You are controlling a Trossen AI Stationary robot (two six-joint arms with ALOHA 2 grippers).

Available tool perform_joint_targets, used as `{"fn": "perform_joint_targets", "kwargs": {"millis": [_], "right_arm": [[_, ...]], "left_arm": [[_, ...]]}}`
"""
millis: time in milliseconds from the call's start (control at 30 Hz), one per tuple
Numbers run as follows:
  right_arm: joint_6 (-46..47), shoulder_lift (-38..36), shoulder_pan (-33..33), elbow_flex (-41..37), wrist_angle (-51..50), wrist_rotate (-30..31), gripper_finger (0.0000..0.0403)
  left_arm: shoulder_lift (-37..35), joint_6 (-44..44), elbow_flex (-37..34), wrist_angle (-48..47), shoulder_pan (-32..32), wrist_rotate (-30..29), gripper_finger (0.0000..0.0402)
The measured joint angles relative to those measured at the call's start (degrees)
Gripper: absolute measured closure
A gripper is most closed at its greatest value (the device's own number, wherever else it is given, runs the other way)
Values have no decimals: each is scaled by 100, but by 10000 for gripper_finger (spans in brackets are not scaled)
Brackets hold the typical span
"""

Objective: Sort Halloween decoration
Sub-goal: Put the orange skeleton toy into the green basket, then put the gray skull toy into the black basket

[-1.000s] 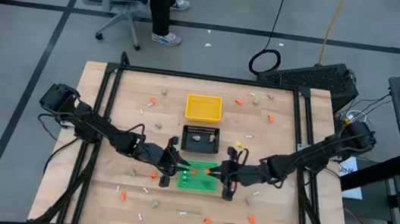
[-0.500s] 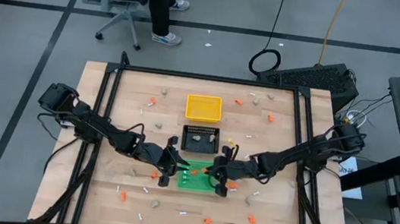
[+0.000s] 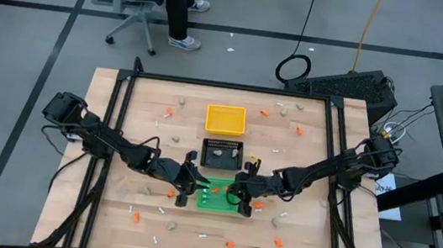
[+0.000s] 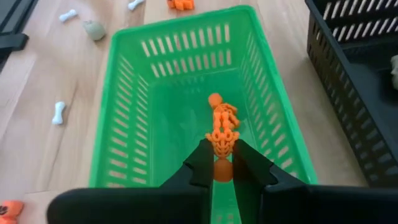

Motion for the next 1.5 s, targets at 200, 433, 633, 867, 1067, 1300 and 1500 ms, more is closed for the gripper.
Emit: {"fn": "perform_joint_targets", "kwargs": {"millis": [200,433,633,867,1067,1300,1500], "right_arm": [[-8,-2,0,0,2,4,333],[-30,-36,0,0,4,7,285],[-192,-528,95,0,-166,22,278],[-590,-1222,635,0,-473,231,280],[-792,-1378,1012,2,-513,524,280],[-891,-1396,1023,2,-548,647,280],[-891,-1396,1019,2,-548,647,280]], "left_arm": [[0,-5,0,0,2,0,328],[-1,-117,0,1,0,0,328],[-442,-464,3,-260,-155,-2,328],[-1326,-1031,9,-1750,-880,-1247,329],[-1479,-2090,7,-2476,-1510,-1897,329],[-1193,-3252,7,-3184,-1981,-2291,329],[-1099,-4315,7,-3789,-2290,-2180,329]]}}
